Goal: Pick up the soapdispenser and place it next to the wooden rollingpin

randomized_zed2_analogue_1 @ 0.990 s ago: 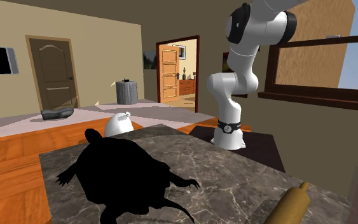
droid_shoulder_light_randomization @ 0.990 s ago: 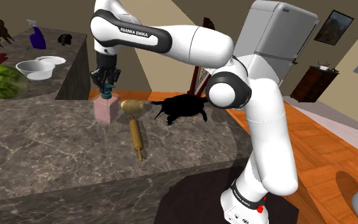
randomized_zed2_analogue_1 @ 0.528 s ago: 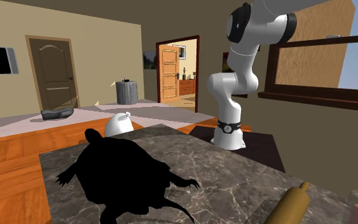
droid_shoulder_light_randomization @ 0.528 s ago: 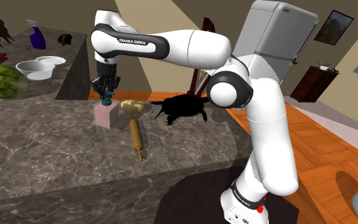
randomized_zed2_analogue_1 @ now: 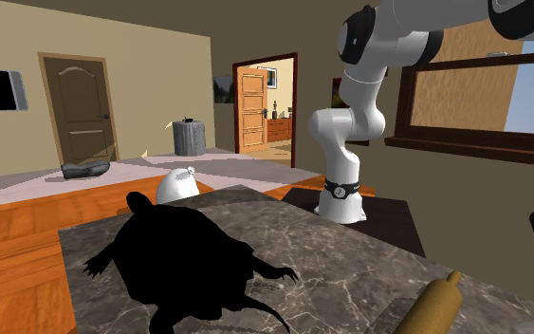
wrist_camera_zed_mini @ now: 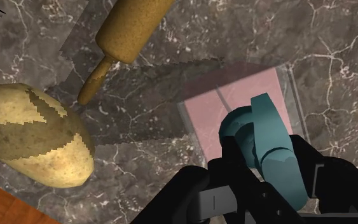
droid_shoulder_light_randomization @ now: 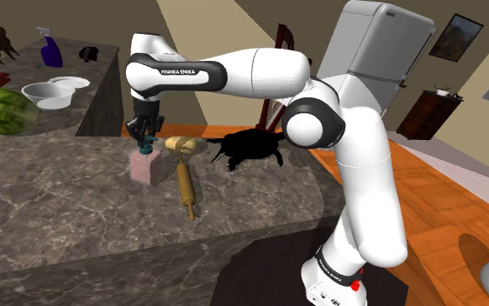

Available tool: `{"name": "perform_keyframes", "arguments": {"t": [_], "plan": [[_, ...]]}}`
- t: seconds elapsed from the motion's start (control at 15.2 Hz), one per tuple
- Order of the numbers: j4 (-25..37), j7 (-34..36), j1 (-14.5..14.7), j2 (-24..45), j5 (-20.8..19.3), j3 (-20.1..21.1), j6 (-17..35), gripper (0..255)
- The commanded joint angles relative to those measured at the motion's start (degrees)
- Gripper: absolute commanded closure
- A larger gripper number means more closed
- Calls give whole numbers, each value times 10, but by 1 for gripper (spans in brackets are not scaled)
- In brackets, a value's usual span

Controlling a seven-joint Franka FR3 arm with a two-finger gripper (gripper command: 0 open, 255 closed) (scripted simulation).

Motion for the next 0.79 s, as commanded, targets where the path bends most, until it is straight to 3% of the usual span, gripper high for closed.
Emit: {"name": "perform_keyframes", "arguments": {"t": [0.0,0.4,0.46,0.73], "plan": [[-4,0,1,0,0,0,5,255],[-4,0,1,0,0,0,5,255],[-4,0,1,0,0,0,5,0],[-4,0,1,0,0,0,5,0]]}}
